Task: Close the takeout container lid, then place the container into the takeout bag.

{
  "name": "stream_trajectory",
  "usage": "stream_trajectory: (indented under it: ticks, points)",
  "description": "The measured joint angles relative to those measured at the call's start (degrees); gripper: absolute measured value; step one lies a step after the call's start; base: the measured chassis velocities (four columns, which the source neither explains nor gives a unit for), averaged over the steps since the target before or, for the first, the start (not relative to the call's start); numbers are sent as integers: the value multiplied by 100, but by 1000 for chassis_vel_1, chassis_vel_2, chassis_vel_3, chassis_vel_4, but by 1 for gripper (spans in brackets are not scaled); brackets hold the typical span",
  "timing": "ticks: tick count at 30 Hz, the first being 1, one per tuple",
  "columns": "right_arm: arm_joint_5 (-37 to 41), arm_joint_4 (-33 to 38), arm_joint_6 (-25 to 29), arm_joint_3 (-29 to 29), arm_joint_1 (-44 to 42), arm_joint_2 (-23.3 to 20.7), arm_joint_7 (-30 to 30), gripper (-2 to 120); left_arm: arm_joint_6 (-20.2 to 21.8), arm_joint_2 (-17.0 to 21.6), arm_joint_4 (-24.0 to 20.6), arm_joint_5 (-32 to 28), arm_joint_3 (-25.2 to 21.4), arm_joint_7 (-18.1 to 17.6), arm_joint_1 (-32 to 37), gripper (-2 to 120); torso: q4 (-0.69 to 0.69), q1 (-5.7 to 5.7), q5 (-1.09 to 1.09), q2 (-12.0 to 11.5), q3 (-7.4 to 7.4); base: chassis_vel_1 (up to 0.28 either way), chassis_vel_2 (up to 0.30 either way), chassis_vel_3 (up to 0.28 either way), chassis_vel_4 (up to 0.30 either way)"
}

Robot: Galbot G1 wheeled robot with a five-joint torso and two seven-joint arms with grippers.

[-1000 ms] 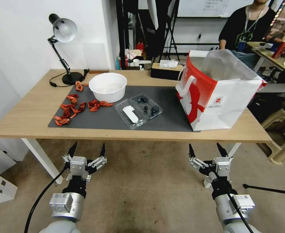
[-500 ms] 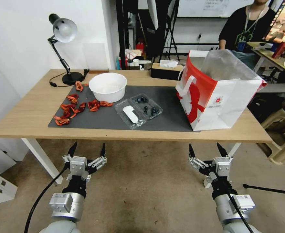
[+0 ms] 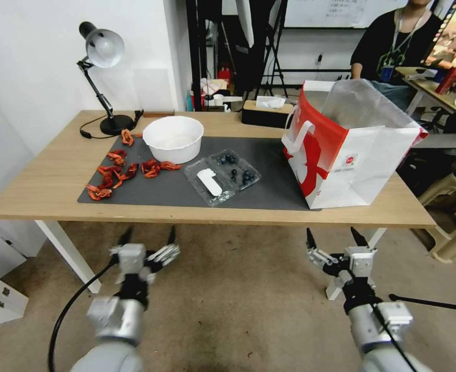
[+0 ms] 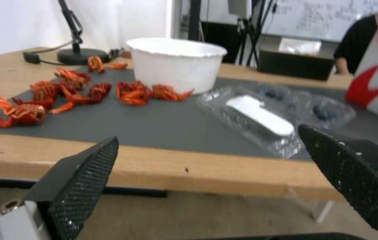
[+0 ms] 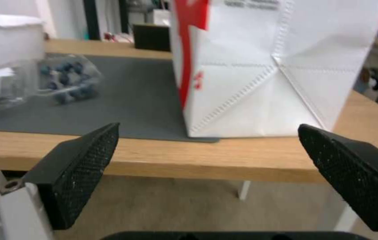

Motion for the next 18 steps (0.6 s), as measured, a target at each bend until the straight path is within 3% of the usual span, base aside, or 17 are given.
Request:
stream_trajectory:
  ticks: [2,4,16,18]
  points:
    - [181,85,-489,184,157,-26,-37,100,-146,-13,45,-34,-33,-26,3,100,1,0,-3,0,0,0,0,0,0]
    - [331,110,-625,256,224,-57,-49,100,-209,-13,51,-43,-45,-32,10,100,-1,0,-3,0,0,0,0,0,0]
    - [1264,294,-719,-124,663,-607,309,100,-545,19,49,-91,-223,-3,21,100,2,0,-3,0,0,0,0,0,0]
    - [1370,313,-738,-199,758,-732,398,100,-518,66,68,-119,-222,20,-39,100,-5,0,-4,0,-1,0,0,0,0]
